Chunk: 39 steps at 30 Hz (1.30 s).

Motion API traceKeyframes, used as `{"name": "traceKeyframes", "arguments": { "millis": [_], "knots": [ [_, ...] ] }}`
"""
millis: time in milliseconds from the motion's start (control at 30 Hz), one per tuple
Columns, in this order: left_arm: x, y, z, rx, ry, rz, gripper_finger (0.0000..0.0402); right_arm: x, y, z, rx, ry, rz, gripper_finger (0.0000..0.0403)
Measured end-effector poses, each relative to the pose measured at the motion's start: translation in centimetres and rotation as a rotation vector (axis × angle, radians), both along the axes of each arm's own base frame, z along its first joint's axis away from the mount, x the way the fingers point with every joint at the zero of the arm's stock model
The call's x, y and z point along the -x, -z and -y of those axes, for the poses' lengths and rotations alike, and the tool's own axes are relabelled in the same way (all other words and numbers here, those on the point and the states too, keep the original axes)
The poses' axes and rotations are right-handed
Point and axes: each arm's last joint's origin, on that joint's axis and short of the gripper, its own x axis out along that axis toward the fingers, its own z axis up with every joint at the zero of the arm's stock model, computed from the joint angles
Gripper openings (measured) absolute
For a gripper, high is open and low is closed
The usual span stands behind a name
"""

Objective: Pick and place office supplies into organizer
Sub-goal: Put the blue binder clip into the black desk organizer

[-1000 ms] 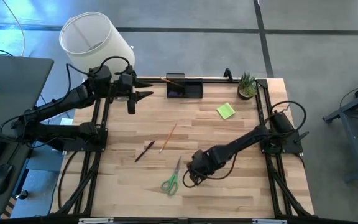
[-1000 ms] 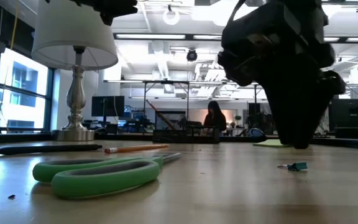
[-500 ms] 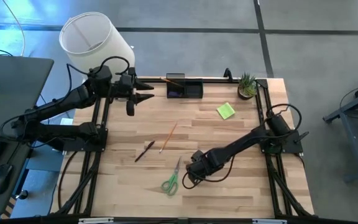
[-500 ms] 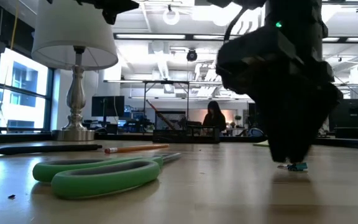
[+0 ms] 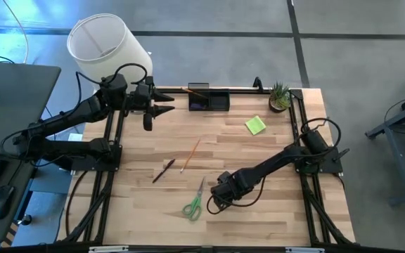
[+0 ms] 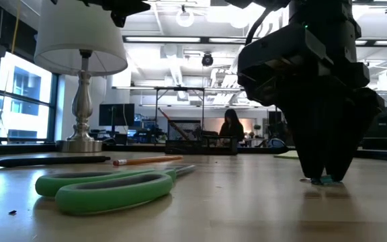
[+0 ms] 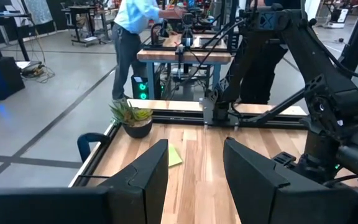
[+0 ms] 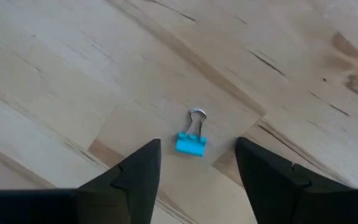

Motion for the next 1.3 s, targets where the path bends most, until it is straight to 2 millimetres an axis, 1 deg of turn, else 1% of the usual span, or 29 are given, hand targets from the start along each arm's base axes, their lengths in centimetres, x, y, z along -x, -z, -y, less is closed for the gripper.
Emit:
{"name": "traceKeyframes", "arguments": {
  "millis": [300, 567, 633, 800, 1033, 1300],
  "knots": [
    [0.0, -0.01, 0.0, 0.001, -0.001, 0.0, 0.014, -0.13, 0.67, -0.09, 0.004, 0.003, -0.013, 0.0153],
    [0.0, 0.0, 0.0, 0.001, -0.001, 0.0, 0.014, 0.06, 0.76, 0.04, 0.036, 0.015, -0.034, 0.0147],
    [0.0, 0.01, 0.0, 0.002, -0.001, -0.001, 0.014, 0.3, 0.81, 0.16, 0.053, 0.007, -0.058, 0.0145],
    [0.01, 0.04, 0.0, 0.004, -0.001, -0.004, 0.014, 0.29, 0.86, 0.29, 0.079, -0.026, -0.048, 0.0136],
    [0.01, 0.04, 0.0, 0.004, -0.001, -0.004, 0.014, 0.0, 0.61, 0.6, 0.087, -0.067, -0.046, 0.0115],
    [0.01, 0.04, 0.0, 0.004, -0.001, -0.003, 0.014, 0.05, 0.57, 0.67, 0.103, -0.11, -0.05, 0.0079]
  ]
}}
